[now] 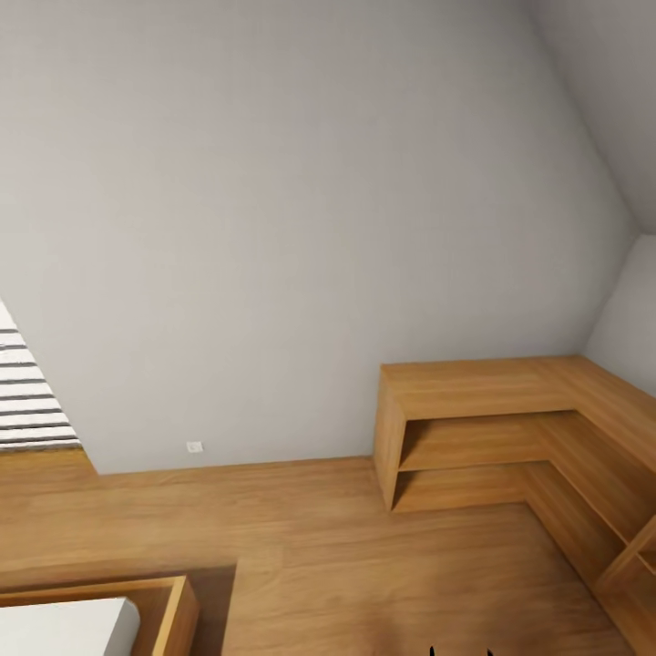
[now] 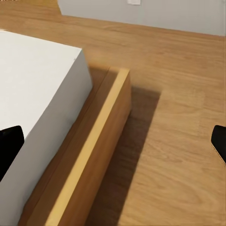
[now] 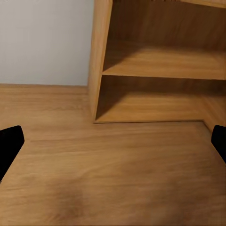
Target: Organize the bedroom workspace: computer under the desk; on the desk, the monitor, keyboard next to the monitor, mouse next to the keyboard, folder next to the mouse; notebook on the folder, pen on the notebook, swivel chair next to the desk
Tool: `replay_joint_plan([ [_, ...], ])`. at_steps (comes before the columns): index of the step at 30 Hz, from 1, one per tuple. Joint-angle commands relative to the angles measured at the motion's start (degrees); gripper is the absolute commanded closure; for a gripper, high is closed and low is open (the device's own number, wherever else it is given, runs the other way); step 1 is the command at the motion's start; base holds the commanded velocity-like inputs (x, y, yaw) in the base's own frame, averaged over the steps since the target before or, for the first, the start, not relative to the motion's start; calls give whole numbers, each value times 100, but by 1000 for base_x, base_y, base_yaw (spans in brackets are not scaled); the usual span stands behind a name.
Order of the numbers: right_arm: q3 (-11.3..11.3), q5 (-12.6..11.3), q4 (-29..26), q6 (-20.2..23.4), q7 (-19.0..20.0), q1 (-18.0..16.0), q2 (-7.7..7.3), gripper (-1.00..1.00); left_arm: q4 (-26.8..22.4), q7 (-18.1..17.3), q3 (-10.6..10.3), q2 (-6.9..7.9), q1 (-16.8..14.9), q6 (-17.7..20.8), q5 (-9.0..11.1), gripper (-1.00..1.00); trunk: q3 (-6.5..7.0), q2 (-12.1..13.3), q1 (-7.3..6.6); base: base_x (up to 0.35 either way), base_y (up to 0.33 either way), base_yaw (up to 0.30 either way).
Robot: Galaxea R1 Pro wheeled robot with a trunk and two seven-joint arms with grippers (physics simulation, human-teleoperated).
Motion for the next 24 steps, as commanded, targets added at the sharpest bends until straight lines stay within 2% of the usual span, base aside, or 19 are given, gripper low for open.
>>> replay_joint_plan([
  [1, 48, -28, 2, -10, -32, -5, 3, -100, 1, 34, -50, -1, -5, -11, 24, -100, -13, -12, 7, 331, 0, 0],
  [7, 46, -23, 0, -10, -33, -5, 4, -100, 3, 31, -50, -1, -5, 7, 24, -100, -13, -12, 7, 331, 0, -12],
  [13, 46, -18, 0, -10, -33, -5, 3, -100, 0, 33, -51, -1, -5, 122, 24, -100, -13, -12, 7, 279, 0, -150],
  [24, 54, -5, 0, -10, -33, -5, 0, -100, -4, 33, -58, -9, -5, 228, 16, -100, -13, -12, 7, 52, 0, -244],
])
